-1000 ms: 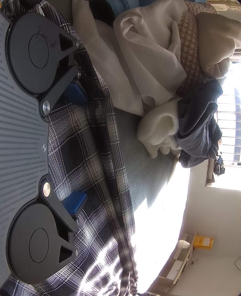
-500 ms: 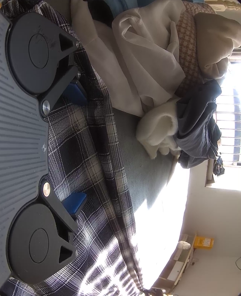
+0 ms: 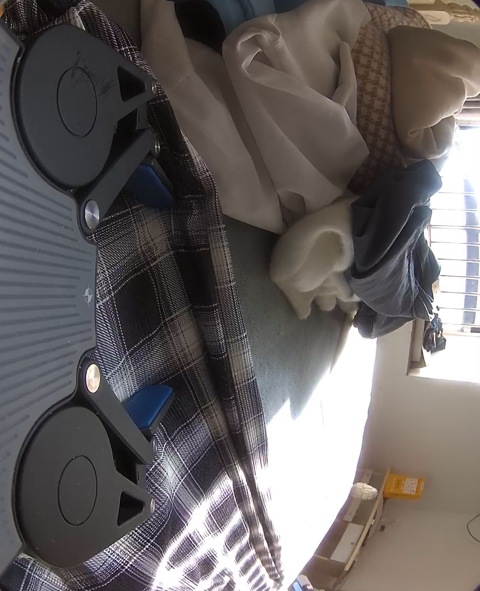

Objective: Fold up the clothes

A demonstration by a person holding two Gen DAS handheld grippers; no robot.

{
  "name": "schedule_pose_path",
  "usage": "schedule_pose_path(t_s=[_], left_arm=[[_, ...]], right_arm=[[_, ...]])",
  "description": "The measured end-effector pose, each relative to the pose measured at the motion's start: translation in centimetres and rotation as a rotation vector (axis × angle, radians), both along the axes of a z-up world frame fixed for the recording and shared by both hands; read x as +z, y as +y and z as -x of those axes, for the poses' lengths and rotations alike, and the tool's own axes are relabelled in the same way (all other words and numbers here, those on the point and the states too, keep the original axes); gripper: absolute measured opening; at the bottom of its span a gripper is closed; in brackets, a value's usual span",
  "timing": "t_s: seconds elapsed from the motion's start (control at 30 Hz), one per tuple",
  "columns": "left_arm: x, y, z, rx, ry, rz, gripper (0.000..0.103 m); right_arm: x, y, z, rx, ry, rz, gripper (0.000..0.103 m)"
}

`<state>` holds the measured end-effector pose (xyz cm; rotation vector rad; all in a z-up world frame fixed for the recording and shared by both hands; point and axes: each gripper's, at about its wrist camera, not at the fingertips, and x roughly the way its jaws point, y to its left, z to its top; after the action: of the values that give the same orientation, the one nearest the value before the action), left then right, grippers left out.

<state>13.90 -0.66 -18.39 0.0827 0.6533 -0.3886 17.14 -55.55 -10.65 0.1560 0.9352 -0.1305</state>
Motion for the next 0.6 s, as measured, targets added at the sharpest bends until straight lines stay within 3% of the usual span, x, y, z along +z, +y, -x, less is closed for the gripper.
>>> schedule_pose_path(t_s=[0.1, 0.2, 0.27, 0.4, 0.43, 0.6], left_arm=[[0.5, 0.1, -0.1, 0.016, 0.0, 0.017, 0.102], [1.0, 0.3, -0.6, 0.045, 0.013, 0.062, 0.102], [1.1, 0.5, -1.4, 0.074, 0.037, 0.104, 0.102], [1.3, 1.0, -2.3, 0.115, 0.056, 0.173, 0.102], [1.2, 1.2, -2.5, 0.123, 0.062, 0.19, 0.102], [0.9, 1.6, -3.5, 0.156, 0.079, 0.241, 0.103]], right_arm=[[-1.8, 7.4, -1.1, 0.231, 0.061, -0.04, 0.027], [-4.6, 12.7, -2.9, 0.314, 0.108, -0.008, 0.026], [-4.9, 14.1, -4.5, 0.268, 0.066, -0.012, 0.026], [-3.6, 12.6, -6.5, 0.085, 0.028, -0.129, 0.026], [-3.0, 13.0, -6.4, 0.101, 0.034, -0.155, 0.026], [-1.4, 20.4, -3.7, 0.399, 0.115, -0.195, 0.026]])
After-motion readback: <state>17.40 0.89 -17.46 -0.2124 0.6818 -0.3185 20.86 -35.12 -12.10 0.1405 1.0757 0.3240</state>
